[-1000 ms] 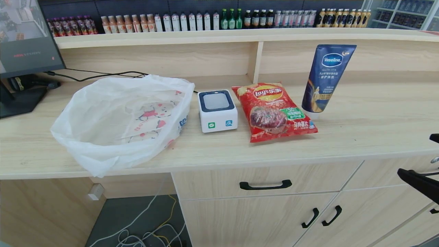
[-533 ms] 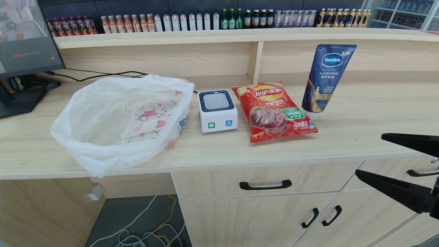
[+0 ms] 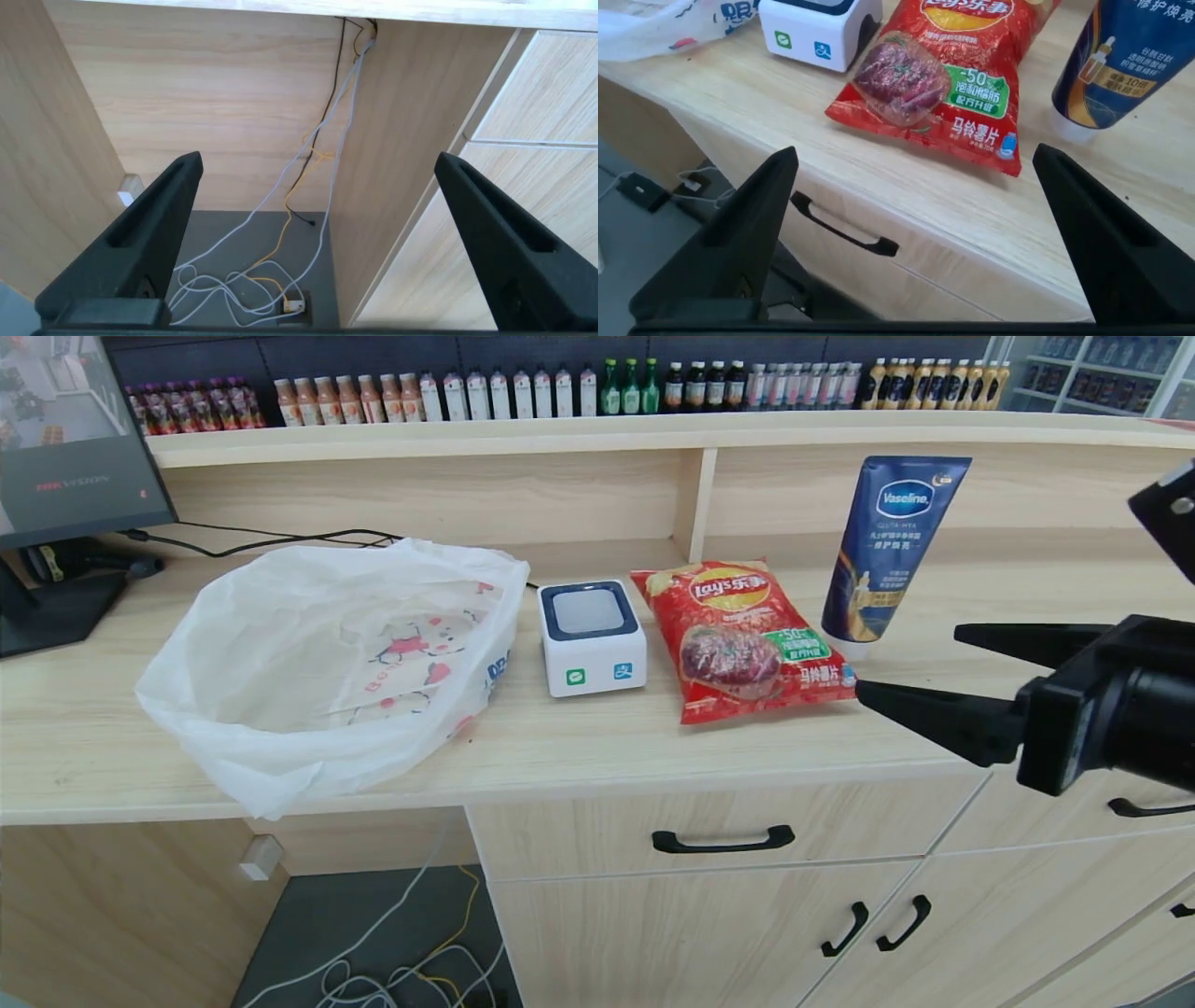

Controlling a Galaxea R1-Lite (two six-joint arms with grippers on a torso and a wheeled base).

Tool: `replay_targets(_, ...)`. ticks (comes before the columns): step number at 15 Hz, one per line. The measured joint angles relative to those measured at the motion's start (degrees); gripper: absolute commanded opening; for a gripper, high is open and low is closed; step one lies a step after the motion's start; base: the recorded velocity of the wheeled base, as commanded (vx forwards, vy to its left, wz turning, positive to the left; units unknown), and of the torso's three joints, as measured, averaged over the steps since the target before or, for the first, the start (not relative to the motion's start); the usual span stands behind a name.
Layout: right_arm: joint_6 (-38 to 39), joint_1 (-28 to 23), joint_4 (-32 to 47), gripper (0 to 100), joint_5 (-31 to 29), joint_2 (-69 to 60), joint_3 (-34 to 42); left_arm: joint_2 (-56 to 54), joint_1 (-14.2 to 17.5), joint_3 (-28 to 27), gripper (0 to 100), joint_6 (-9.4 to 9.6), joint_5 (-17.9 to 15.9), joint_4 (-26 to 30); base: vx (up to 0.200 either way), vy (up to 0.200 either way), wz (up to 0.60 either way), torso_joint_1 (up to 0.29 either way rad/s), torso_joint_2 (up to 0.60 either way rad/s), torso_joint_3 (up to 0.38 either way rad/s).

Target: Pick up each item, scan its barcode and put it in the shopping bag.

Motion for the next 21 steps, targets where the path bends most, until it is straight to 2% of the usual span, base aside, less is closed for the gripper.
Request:
replay_targets(3, 2.18, 1.43, -0.02, 100, -3.18, 4.83, -4.24, 0.00, 0.00, 0.00, 100, 0.00, -0.02, 0.00, 0.000, 0.000, 0.00, 0.000, 0.00, 0.000)
replay_targets(10, 5.03, 1.49, 0.05, 100, -3.75, 15.25, -15.13, 0.00, 0.00, 0.00, 100, -0.02, 0.00, 0.00, 0.000, 0.000, 0.00, 0.000, 0.00, 0.000)
replay_targets(16, 5.17, 1.29, 0.62, 100, -7.47, 21.20, -18.97, 0.00, 0.00, 0.00, 100, -0.02, 0.00, 0.00, 0.000, 0.000, 0.00, 0.000, 0.00, 0.000)
replay_targets(21, 5.72, 1.05, 1.04, 100, -7.19, 24.98, -21.14, 0.00, 0.00, 0.00, 100, -0.05, 0.00, 0.00, 0.000, 0.000, 0.00, 0.000, 0.00, 0.000)
